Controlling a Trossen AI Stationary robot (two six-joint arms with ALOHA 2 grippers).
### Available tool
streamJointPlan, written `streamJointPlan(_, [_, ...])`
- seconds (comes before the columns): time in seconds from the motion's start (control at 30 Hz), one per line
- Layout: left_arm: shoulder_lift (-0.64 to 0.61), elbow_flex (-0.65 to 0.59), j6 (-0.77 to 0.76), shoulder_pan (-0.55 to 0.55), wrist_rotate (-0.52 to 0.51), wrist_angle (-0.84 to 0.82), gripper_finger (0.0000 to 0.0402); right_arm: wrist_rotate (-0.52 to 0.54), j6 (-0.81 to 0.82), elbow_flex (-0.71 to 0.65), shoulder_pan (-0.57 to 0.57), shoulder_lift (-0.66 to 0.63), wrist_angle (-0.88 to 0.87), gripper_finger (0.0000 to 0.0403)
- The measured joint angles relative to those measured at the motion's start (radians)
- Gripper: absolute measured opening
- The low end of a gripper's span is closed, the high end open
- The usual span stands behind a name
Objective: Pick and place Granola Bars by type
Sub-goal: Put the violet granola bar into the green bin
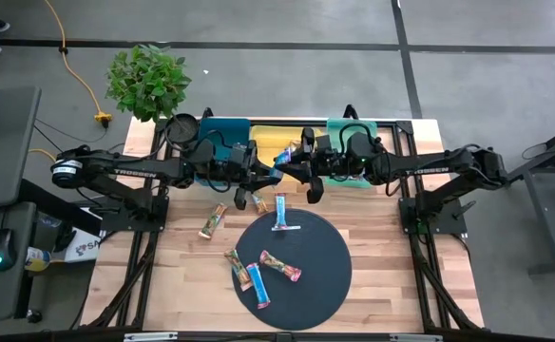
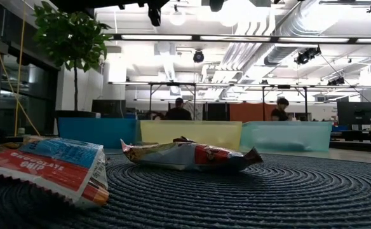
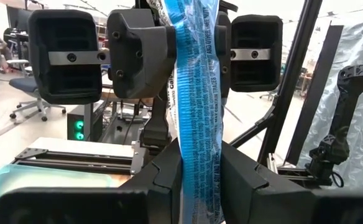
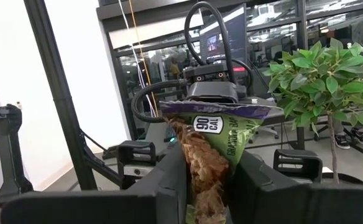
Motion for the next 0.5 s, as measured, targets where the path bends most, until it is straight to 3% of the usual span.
streamJointPlan(0.33, [0.0,0.0,0.0,0.0,-0.02,-0.01,0.0082,-0.007,0.008,-0.001,0.0,0.0,0.004,0.0067])
streamJointPlan(0.5, [0.0,0.0,0.02,0.0,-0.015,-0.016,0.0126,-0.007,0.009,-0.001,-0.001,0.0,0.008,0.0067])
